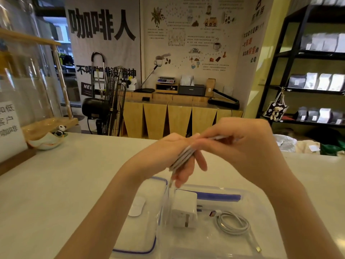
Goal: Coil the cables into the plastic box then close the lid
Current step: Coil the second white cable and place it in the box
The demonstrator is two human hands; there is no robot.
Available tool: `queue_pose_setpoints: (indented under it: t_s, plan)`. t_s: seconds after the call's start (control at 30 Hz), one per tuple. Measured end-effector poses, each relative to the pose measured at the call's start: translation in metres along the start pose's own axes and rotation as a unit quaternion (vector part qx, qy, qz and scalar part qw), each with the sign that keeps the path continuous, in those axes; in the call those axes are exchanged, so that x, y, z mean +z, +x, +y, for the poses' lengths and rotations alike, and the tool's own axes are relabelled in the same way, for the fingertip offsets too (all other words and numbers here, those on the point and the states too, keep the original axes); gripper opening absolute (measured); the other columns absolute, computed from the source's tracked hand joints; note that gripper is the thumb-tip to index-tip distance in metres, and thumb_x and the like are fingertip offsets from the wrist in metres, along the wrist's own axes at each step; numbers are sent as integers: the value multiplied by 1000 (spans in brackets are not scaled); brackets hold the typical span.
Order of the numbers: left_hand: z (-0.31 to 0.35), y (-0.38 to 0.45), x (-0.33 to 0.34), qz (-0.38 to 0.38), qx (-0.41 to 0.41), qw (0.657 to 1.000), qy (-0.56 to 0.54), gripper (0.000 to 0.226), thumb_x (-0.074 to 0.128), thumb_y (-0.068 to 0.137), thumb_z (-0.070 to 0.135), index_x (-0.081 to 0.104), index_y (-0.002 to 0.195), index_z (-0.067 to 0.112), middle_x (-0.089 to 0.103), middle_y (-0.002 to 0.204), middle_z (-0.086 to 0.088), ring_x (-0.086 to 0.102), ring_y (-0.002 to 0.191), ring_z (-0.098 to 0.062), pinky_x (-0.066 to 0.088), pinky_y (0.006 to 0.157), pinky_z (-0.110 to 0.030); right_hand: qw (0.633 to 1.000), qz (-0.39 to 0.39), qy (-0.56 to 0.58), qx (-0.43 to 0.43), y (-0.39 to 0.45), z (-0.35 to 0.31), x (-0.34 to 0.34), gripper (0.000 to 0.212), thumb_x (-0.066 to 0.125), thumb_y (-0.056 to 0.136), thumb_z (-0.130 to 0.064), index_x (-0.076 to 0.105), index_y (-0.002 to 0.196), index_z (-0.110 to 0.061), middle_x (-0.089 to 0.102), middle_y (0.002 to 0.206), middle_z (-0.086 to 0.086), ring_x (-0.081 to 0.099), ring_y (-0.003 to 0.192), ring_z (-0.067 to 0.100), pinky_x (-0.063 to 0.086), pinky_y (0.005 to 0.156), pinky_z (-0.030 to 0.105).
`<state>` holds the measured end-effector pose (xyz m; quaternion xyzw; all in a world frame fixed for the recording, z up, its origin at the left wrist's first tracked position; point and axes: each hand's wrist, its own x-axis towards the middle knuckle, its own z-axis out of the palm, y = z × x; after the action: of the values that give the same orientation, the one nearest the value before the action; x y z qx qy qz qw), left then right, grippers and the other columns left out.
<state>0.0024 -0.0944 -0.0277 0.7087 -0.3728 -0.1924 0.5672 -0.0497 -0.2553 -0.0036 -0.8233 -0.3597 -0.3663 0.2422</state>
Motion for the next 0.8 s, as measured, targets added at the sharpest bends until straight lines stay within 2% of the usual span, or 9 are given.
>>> queue_pose_setpoints:
  t_s: [0.1, 0.17, 0.3, 0.4, 0.5, 0.6, 0.67, 0.73, 0.8]
  plan:
    - [2, 0, 2, -90, 8, 981, -174, 64, 22, 87, 50, 59, 61, 4, 36, 27, 9, 40, 24, -7, 30, 35, -15, 993, 46, 97, 58, 0, 7, 6, 12, 65, 75, -31, 69, 80, -20, 64, 65, -9, 56, 57, 8, 43, 52, 16]
    - [4, 0, 3, -115, 12, 963, -243, 70, 18, 86, 53, 58, 56, 4, 34, 25, 10, 45, 25, -8, 36, 35, -14, 988, 61, 109, 85, 0, 7, 14, 17, 60, 78, -32, 68, 80, -17, 65, 67, -7, 57, 60, 11, 43, 52, 16]
    - [10, -2, 6, -47, 11, 965, -256, 67, 24, 86, 53, 54, 46, 8, 33, 20, 6, 53, 29, -10, 41, 36, -14, 986, 68, 118, 95, -1, 8, 31, 19, 44, 89, -30, 58, 77, -25, 53, 60, -15, 51, 57, 6, 39, 52, 13]
    - [13, 0, 13, 132, 9, 975, -180, 61, 32, 86, 51, 49, 43, 11, 33, 20, 2, 49, 29, -10, 42, 39, -18, 977, 73, 148, 133, -2, 9, 44, 18, 45, 91, -35, 53, 76, -33, 51, 56, -14, 50, 51, 5, 39, 45, 12]
    - [9, 4, 19, 265, 27, 957, -116, 55, 40, 86, 49, 45, 46, 12, 38, 22, 1, 48, 31, -11, 43, 42, -20, 976, 96, 136, 143, -3, 10, 51, 18, 43, 89, -33, 53, 77, -27, 47, 53, -17, 48, 48, 1, 36, 45, 9]
    - [7, 6, 20, 305, 66, 944, -107, 47, 43, 87, 42, 53, 56, 9, 44, 30, 4, 51, 37, -13, 45, 43, -19, 979, 137, 85, 128, -2, 10, 51, 14, 47, 90, -23, 55, 78, -20, 44, 54, -20, 46, 48, -3, 33, 46, 5]
    - [8, 7, 21, 288, 88, 952, -58, 35, 47, 85, 36, 60, 76, 5, 51, 46, 4, 56, 48, -10, 48, 49, -16, 965, 183, 91, 162, -3, 14, 47, 18, 48, 91, -22, 57, 76, -17, 46, 53, -17, 47, 47, 0, 34, 45, 7]
    - [6, 9, 26, 289, 105, 949, 64, 31, 47, 83, 38, 59, 88, 10, 57, 62, 5, 54, 55, 0, 45, 53, -9, 942, 222, 119, 219, -4, 19, 41, 25, 47, 92, -26, 59, 74, -13, 49, 52, -8, 47, 46, 9, 39, 43, 20]
    - [4, 10, 30, 308, 129, 926, 173, 40, 38, 80, 48, 58, 87, 13, 53, 63, 5, 48, 52, 1, 42, 49, -11, 925, 246, 134, 258, -5, 22, 38, 29, 47, 92, -29, 61, 75, -10, 52, 54, 2, 48, 48, 20, 41, 44, 33]
